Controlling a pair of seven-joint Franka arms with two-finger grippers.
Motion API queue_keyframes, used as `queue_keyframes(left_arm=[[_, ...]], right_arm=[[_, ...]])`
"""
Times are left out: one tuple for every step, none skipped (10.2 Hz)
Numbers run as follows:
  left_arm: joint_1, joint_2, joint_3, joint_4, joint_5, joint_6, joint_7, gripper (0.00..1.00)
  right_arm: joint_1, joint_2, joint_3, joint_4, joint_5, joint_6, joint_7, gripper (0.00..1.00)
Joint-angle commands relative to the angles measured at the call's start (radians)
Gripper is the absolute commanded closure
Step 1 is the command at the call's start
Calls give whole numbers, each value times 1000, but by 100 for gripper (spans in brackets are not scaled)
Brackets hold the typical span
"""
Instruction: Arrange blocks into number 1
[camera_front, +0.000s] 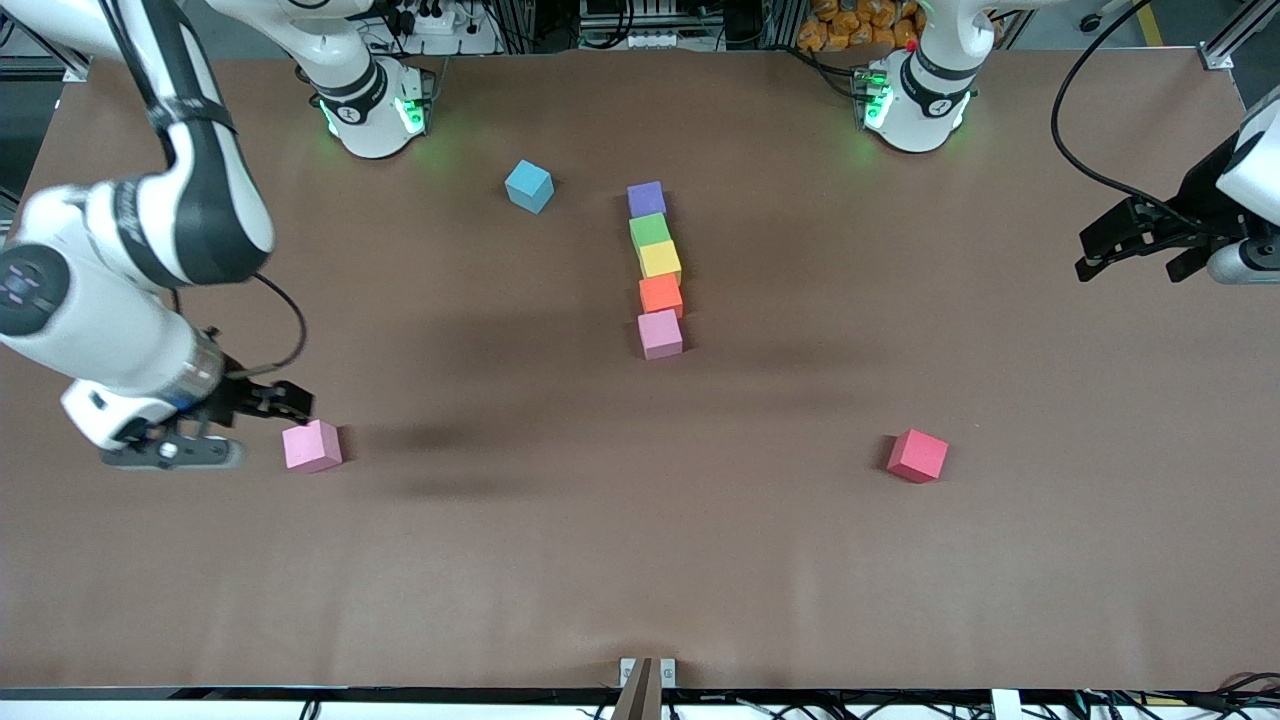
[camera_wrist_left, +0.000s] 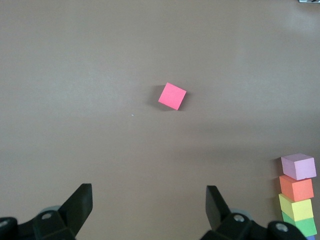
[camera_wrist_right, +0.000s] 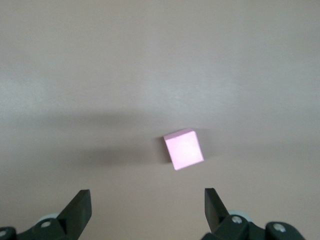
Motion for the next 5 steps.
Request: queue_keyframes(left_arm=[[-8, -14, 9, -4, -11, -17, -17, 0], [-8, -14, 9, -4, -10, -20, -17, 0], [-8, -14, 9, -4, -10, -20, -17, 0], [-8, -14, 9, -4, -8, -20, -17, 0], [-8, -14, 10, -2, -8, -20, -17, 0]], right_arm=[[38, -155, -55, -111, 52, -41, -35, 0], [49, -191, -79, -108, 86, -76, -64, 0], [72, -220, -111, -102, 88, -101, -76, 0], [84, -228, -122, -70, 88, -136, -131, 0], [75, -228, -121, 0, 88, -205, -179, 0]])
